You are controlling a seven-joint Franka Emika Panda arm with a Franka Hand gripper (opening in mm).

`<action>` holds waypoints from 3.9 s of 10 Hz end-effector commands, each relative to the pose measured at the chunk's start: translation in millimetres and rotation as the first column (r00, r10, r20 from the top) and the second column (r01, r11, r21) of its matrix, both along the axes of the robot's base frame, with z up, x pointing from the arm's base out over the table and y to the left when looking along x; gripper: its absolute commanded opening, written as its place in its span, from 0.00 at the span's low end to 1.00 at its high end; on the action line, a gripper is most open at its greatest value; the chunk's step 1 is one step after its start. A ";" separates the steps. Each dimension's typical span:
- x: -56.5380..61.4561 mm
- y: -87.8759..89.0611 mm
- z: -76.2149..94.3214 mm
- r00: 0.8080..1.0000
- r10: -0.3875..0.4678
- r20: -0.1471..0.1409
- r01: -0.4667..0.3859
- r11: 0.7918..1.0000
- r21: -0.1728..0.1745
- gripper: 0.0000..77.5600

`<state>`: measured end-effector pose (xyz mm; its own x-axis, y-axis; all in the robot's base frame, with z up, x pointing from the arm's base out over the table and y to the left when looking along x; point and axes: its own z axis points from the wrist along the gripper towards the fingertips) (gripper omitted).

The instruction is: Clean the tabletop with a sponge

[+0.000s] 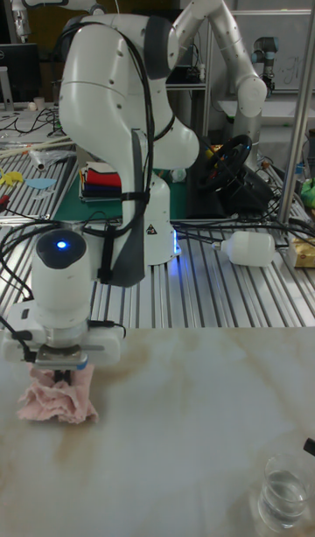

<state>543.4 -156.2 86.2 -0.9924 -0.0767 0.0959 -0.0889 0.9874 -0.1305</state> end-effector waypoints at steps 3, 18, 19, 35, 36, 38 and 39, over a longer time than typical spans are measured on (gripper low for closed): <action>4.7 -27.7 -9.8 0.998 0.050 0.033 -0.050 0.999 -0.006 0.01; 37.1 87.6 77.9 0.990 -0.129 -0.049 0.133 0.987 0.087 0.01; 34.6 82.9 84.2 0.988 -0.142 -0.055 0.145 0.987 0.071 0.01; 18.8 18.5 77.3 0.934 -0.354 -0.044 0.356 0.934 0.040 0.01; 18.6 18.3 77.3 0.933 -0.357 -0.040 0.358 0.933 0.035 0.01; 26.7 -17.6 82.0 0.949 -0.314 -0.019 0.313 0.949 -0.031 0.01; 29.0 -33.2 83.5 0.955 -0.297 -0.021 0.297 0.954 -0.029 0.01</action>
<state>565.2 -155.2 164.3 -0.9560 0.2629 0.1299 0.2476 0.9610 -0.1233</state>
